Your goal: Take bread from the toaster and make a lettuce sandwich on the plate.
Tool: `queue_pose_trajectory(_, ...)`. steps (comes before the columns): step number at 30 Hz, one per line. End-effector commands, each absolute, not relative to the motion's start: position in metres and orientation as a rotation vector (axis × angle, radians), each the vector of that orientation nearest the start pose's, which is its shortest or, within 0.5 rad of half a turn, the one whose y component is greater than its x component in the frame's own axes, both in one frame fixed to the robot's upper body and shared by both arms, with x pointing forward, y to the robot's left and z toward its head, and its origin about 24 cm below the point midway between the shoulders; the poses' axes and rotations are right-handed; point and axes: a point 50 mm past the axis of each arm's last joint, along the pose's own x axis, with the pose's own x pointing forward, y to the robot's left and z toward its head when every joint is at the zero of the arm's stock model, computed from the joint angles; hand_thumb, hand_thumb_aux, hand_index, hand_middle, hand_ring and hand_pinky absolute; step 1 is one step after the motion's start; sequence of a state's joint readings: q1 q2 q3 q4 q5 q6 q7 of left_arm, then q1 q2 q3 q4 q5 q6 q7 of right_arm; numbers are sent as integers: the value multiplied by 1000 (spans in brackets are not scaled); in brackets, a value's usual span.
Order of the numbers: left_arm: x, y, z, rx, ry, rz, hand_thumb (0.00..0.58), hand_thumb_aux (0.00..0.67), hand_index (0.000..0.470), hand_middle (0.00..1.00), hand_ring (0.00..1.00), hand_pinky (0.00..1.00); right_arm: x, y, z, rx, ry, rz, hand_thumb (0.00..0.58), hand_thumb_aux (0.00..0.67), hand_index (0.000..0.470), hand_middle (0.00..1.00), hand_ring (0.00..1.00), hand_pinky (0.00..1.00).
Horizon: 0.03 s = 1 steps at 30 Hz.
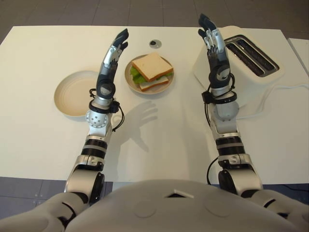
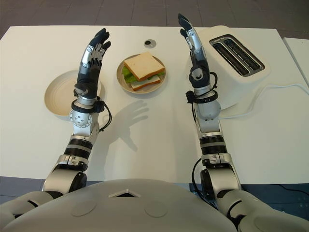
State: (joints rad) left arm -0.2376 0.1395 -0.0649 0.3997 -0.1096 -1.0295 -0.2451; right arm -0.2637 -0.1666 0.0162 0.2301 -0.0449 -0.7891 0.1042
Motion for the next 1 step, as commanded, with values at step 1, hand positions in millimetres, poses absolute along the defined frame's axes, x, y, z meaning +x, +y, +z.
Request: queue_pose_trajectory(1,261,143,97,122,-836,-326,0,0,0,0,0,0,276,-148,126,-242,-799,221,0,0,0,0,0,0)
